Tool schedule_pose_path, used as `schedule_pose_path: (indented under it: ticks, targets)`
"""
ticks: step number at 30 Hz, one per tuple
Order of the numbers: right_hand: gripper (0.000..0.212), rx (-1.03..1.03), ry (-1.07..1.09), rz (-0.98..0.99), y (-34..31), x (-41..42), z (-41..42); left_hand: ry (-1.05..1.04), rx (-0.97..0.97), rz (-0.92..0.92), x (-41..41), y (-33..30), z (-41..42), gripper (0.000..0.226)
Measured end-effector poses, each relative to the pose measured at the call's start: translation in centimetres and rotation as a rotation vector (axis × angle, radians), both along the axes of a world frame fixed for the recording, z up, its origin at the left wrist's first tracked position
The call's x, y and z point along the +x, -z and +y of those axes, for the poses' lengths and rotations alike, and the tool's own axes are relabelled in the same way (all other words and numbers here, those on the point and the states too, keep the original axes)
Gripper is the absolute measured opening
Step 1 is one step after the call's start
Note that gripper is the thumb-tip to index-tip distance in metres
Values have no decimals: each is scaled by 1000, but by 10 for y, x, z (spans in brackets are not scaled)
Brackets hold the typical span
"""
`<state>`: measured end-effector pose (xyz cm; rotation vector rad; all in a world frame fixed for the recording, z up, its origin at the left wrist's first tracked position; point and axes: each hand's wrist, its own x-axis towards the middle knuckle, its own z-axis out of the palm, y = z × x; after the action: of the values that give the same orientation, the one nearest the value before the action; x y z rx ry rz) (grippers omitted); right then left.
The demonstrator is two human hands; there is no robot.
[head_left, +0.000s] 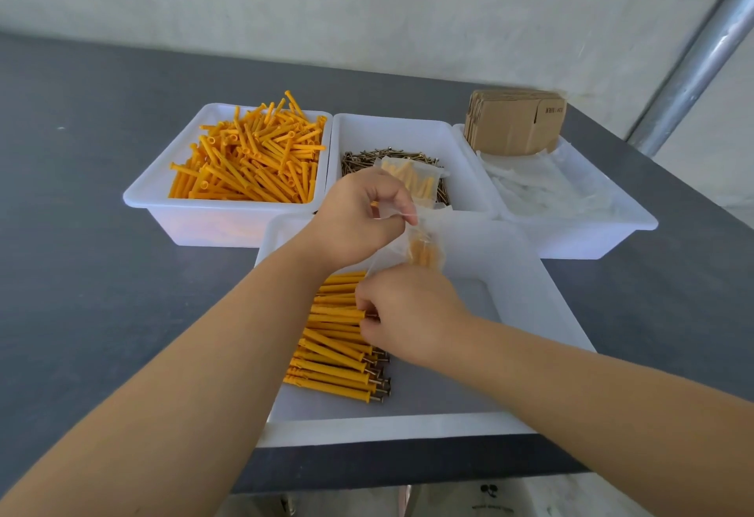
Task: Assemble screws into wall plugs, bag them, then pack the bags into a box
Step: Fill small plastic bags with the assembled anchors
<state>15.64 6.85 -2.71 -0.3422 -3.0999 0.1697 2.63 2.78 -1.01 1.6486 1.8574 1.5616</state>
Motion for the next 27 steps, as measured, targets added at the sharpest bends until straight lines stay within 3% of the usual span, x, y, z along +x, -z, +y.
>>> schedule_pose_path:
  ticks: [3, 8, 10, 14, 18, 21, 27]
  targets:
    - [15, -176, 34, 73, 0, 0, 10, 0, -3, 14, 0, 0, 0, 30]
    - [20, -780, 244, 89, 10, -8, 16, -2, -2, 33, 1, -1, 0, 29]
    - [23, -895, 271, 126, 12, -12, 19, -3, -1, 34, 1, -1, 0, 30]
    - [21, -928, 186, 200, -1, -9, 22, -16, 5, 4, 2, -2, -2, 24]
    - [23, -825, 5, 47, -54, 22, 52, -26, -3, -53, 3, -5, -2, 18]
    - [25, -819, 109, 100, -97, 48, 92, -14, -11, -38, 2, -4, 0, 12]
    - [24, -793, 310, 428, -136, 48, 149, 10, -26, -2, 3, -4, 0, 17]
